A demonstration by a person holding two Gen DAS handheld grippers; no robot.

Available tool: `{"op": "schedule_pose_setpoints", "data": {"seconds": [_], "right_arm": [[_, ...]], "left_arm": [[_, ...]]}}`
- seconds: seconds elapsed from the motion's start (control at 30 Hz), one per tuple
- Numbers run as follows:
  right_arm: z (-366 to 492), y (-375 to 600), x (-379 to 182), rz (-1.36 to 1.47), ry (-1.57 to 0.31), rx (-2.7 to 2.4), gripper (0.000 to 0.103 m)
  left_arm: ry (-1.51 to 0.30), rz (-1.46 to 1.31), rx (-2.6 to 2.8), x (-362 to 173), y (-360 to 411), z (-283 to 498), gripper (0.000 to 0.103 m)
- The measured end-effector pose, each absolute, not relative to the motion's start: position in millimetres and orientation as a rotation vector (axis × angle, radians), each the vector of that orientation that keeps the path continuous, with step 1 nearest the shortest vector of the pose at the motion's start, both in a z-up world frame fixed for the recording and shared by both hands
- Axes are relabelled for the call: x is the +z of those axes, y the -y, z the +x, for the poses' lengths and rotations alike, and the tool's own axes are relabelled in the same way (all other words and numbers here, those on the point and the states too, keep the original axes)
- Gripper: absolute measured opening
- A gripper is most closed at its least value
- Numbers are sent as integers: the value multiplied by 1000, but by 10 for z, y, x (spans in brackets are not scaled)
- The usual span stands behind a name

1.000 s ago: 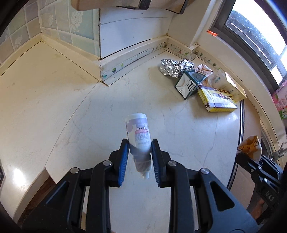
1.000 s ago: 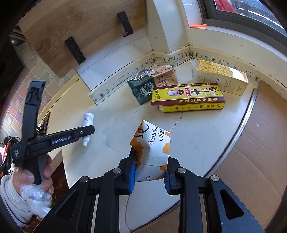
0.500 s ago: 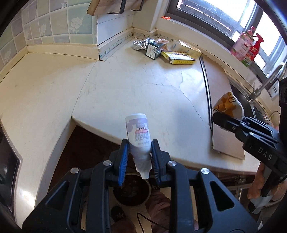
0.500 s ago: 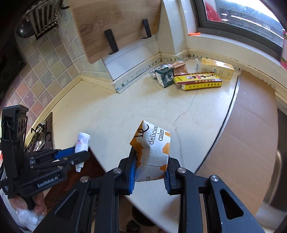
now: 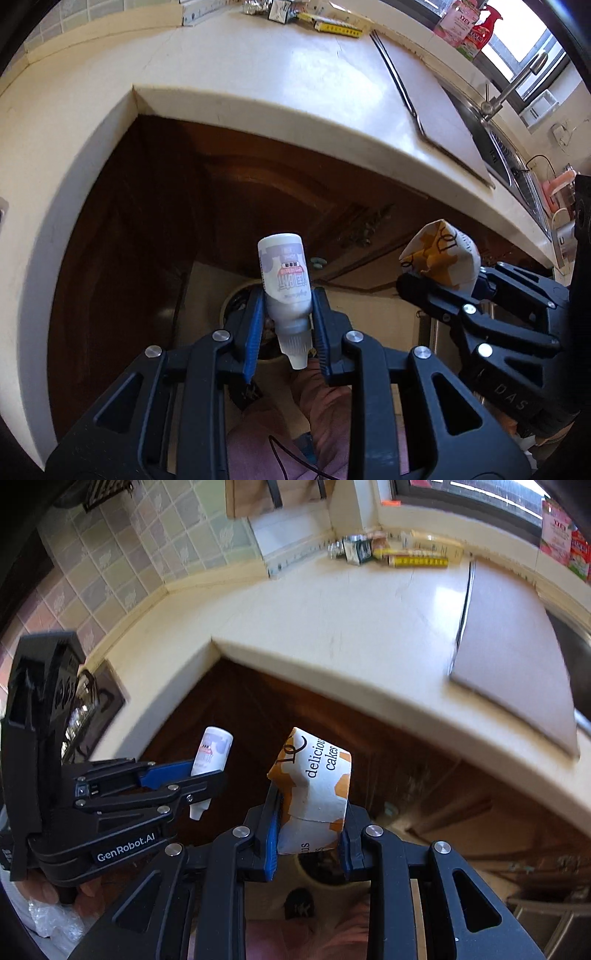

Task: Collect trash
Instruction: 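Carry the white bottle and cake bag down over the trash bin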

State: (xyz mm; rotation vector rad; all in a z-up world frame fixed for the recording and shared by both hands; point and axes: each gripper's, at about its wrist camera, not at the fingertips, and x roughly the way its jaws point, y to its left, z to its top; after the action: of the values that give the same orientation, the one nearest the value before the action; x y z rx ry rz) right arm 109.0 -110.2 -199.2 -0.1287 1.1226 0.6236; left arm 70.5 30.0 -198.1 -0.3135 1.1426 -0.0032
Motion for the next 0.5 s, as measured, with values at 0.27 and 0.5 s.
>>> {"op": "schedule_pose_setpoints", "data": {"seconds": [0.27, 0.5], "right_arm": [[754, 1224, -3067, -101, -1286, 539, 25], [676, 1315, -3984, -68, -1371, 505, 25]], "left_arm": [[-1261, -369, -22, -2890, -187, 561, 22], [-1327, -411, -6, -3725, -239, 683, 22]]}}
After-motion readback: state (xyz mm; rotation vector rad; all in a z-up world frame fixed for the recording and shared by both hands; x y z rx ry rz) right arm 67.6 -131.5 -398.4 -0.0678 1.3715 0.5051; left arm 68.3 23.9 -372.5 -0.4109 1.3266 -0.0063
